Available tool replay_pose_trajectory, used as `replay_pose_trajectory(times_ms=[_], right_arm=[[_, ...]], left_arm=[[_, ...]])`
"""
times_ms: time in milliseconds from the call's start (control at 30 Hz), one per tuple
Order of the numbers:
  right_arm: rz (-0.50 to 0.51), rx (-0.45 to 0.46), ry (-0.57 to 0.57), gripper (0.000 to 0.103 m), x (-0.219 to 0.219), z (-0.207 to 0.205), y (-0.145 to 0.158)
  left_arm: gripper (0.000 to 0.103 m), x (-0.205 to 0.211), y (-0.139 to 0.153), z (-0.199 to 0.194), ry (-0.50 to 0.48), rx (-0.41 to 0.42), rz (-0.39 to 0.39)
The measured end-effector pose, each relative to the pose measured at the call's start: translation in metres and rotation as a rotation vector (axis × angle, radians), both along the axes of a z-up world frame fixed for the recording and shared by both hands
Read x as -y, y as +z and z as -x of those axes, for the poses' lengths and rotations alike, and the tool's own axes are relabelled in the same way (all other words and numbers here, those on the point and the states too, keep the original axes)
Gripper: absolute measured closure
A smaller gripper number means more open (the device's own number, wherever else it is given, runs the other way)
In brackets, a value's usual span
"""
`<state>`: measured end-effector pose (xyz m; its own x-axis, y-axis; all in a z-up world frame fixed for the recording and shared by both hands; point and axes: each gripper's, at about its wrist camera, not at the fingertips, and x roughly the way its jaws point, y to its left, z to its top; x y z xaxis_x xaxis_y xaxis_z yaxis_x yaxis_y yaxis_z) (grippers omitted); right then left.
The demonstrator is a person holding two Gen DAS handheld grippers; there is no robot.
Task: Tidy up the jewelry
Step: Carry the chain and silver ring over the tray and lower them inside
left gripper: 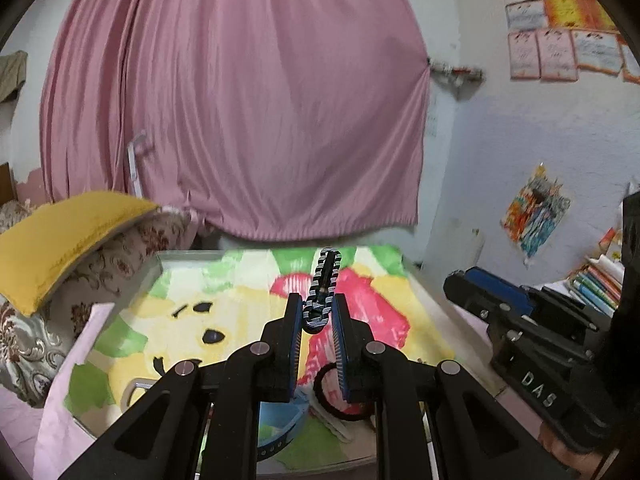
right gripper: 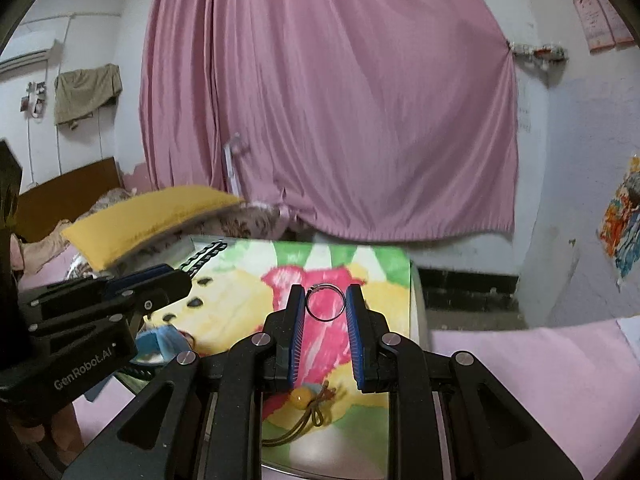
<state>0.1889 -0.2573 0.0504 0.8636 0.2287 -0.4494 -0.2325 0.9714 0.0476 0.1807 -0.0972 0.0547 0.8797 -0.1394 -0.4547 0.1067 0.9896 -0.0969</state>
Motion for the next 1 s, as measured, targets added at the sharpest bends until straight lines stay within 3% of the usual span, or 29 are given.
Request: replay_pose_trajectory(times_ms=[333,633,1000], right_arm=[[0.010,-0.174,0.029,0.085,0.007,-0.024,-0.027],[0.007,-0.282,0.055,0.085,0.007,-0.035,-0.044],[-0.008,-0.315,0.058,0.085,0.007,-0.039,-0.050]], left_arm=[[0.089,0.015,-0.024,-0.030,-0.045,-0.221,-0.092],[0.089,0.026,-0.031,-0.039,-0.071,-0.334,-0.156],[0.089,0.031,-0.038,-0.046,-0.086,-0.397,-0.182]])
